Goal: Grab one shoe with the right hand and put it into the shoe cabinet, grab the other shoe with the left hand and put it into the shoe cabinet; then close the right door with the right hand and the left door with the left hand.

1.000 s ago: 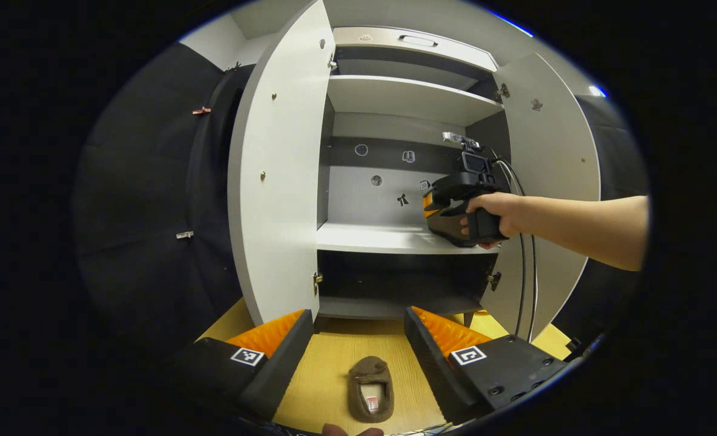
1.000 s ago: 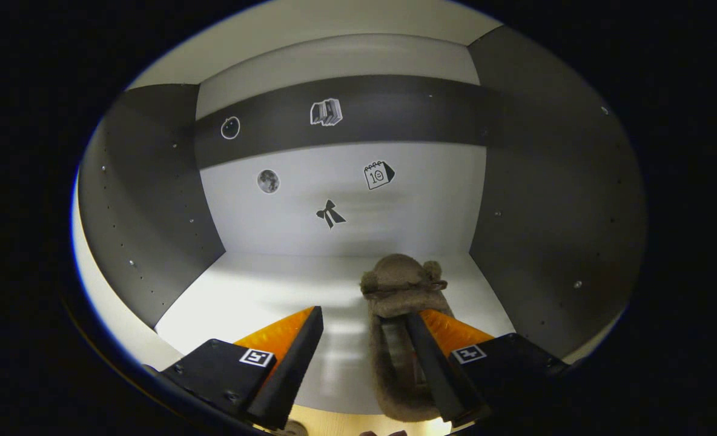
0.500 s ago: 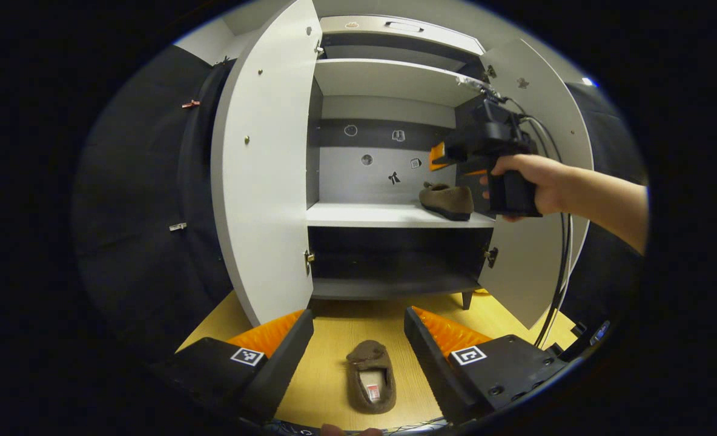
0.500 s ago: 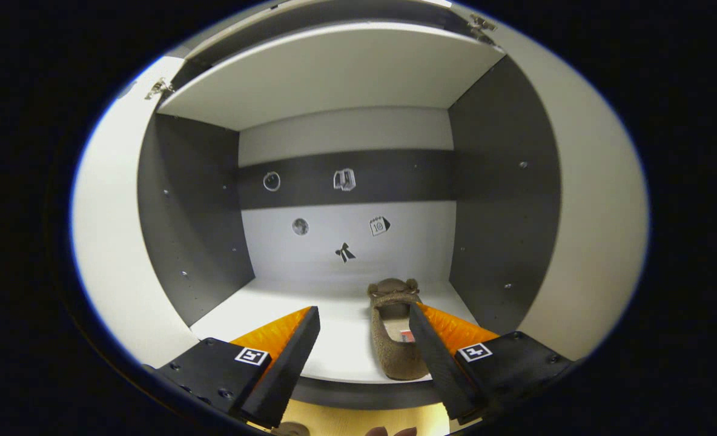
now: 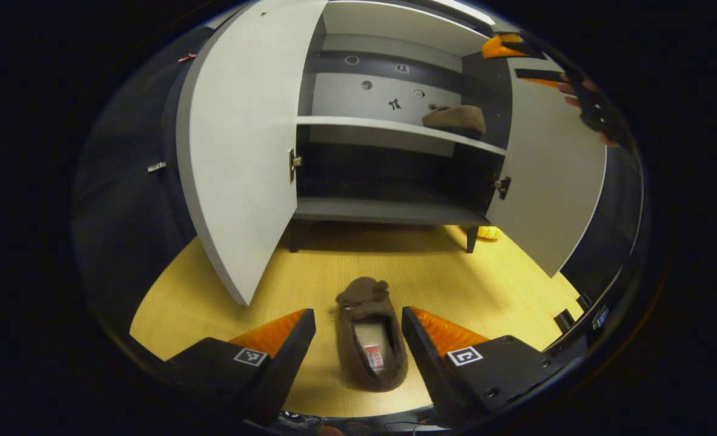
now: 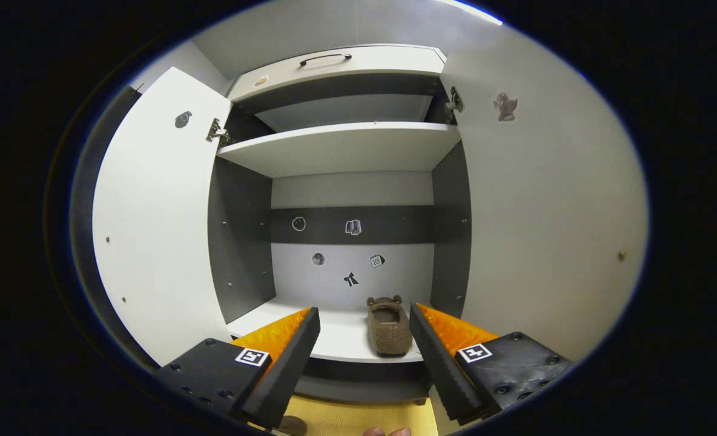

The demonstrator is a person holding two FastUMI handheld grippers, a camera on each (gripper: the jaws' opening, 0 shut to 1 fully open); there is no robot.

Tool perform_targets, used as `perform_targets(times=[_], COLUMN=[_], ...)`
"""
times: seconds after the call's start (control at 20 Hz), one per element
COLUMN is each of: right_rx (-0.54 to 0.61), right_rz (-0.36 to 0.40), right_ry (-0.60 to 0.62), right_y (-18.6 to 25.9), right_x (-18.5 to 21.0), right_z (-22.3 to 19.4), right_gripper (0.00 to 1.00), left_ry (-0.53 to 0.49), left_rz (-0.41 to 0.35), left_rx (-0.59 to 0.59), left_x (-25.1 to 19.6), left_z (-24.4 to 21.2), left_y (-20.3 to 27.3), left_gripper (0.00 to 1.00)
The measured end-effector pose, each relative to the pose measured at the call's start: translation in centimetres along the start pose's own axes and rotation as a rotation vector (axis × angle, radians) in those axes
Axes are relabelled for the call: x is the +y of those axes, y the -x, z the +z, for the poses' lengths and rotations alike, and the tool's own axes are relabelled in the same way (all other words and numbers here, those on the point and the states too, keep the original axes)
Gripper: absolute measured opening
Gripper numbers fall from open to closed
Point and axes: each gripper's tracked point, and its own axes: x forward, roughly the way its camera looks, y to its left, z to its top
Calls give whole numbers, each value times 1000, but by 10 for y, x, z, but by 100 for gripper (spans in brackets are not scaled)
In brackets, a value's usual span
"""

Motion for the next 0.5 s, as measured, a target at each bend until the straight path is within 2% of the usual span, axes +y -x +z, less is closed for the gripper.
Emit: perform_targets(times=[0.1, 0.15, 0.2, 0.25, 0.4, 0.45, 0.5], right_rx=[1, 1, 3, 11, 51, 62, 68], right_rz=[3, 1, 3, 0, -4, -3, -4], right_ry=[-12, -12, -13, -14, -24, -20, -10], right_y=[20, 27, 33, 39, 57, 63, 69], right_x=[0, -2, -4, -5, -9, -10, -10], right_z=[9, 11, 12, 10, 3, 1, -1], right_gripper=[97, 100, 97, 97, 97, 100, 97], left_ry=[-10, -25, -46, -68, -111, -117, -123], left_rz=[-15, -17, -9, -2, 0, -1, -4], left_rx=[30, 51, 74, 89, 92, 78, 68], left_x=[4, 7, 10, 13, 13, 12, 11], left_z=[-19, -30, -42, -51, -59, -57, -54], left_y=[-24, -36, -49, -60, -84, -90, -97], left_gripper=[85, 82, 81, 75, 62, 58, 55])
